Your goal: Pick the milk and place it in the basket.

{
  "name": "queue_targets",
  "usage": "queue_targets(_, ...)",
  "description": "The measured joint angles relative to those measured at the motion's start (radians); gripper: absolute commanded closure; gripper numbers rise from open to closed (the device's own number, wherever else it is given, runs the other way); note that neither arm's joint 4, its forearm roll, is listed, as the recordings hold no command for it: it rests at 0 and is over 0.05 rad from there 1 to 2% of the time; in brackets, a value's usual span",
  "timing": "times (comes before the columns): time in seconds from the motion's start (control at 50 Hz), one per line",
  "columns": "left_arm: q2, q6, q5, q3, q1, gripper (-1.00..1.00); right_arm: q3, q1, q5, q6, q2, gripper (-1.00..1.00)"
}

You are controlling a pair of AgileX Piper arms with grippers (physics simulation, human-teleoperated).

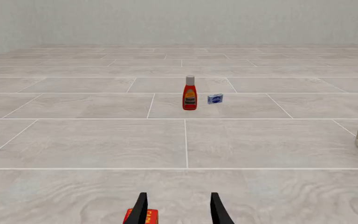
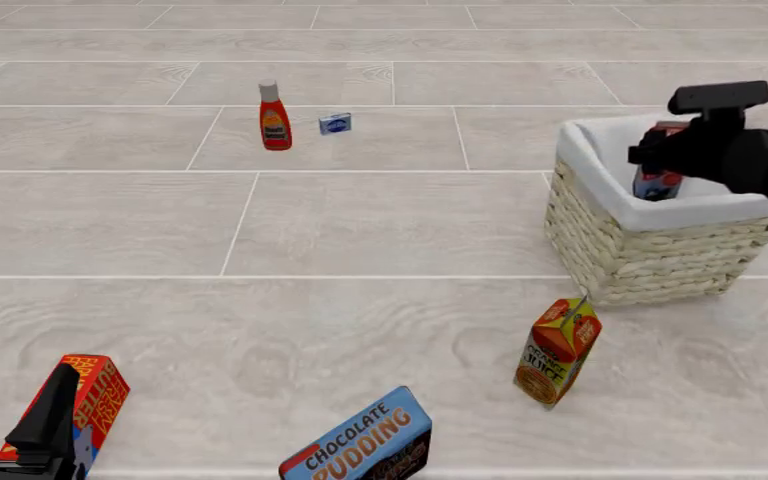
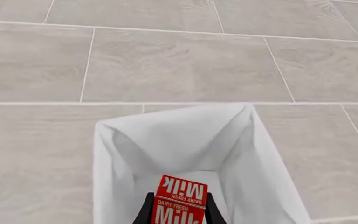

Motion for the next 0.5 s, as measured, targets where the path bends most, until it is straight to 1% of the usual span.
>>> queue_targets(0.5,0.0,0.0,0.0,0.0,0.0,-1.0,-0.069,-0.015,0.001,0.003,0.134,1.0)
